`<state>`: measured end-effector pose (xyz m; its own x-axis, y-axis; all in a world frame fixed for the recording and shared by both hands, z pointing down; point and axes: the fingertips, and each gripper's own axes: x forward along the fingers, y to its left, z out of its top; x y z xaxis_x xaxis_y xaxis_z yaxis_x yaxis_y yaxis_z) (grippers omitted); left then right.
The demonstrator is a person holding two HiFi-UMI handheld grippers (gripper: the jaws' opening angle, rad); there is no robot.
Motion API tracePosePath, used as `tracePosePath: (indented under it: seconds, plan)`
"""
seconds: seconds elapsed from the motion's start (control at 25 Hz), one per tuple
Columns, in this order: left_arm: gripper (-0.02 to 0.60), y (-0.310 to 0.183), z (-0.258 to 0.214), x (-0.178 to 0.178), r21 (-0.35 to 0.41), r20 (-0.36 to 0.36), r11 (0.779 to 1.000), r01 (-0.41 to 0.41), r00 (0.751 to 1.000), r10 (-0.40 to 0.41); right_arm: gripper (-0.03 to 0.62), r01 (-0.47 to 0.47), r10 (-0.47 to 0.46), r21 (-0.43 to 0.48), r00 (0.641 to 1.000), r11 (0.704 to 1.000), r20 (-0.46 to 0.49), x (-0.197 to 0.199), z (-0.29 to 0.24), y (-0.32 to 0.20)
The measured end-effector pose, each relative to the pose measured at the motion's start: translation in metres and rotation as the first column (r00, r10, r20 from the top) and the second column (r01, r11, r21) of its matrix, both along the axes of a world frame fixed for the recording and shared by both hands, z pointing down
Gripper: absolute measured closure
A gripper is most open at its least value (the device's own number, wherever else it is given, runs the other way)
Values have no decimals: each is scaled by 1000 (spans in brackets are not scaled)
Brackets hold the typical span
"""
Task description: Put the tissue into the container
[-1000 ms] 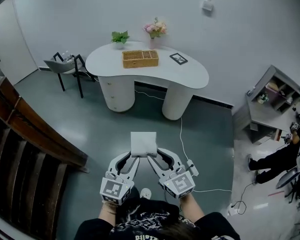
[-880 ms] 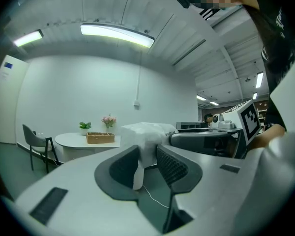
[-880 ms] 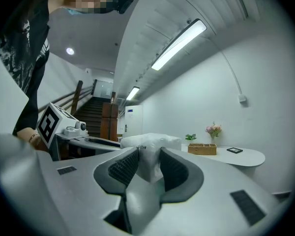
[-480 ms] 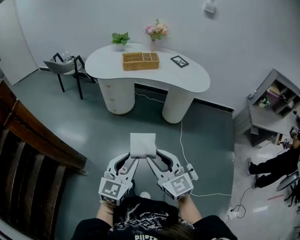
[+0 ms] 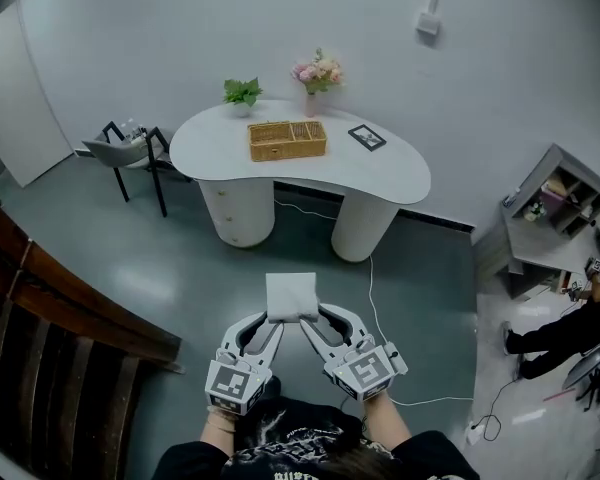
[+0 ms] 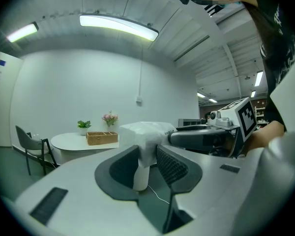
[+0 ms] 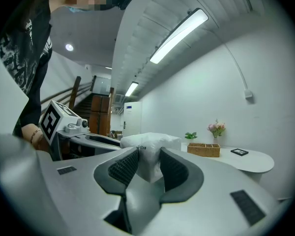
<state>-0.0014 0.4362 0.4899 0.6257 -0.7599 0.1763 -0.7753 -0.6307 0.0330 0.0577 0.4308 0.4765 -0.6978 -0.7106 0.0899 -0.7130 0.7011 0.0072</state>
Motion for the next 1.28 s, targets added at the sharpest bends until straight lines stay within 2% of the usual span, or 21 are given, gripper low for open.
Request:
tracePosePath:
  seconds: [0.56,0.76,1.04,1.28]
  plan:
    - [451,-131,-2,-67,-1,-22,996,-86,996,86,436,-62,63,15,997,998,-51,-68,-3,-127]
    - [451,-167,-4,-92,-8,-29,993,-117,993,116,436,-107,107,0,993,994,-43,-92,-4,-160]
    - [451,-192,3,-95,-29,-45,988,-151,988,150,436,-130,129,-3,988,992,-85,-96,1,-184]
    - [451,-213,9,-92,-31,-41,991,-132,991,130,436,-111,110,-5,990,994,-85,-93,6,-207]
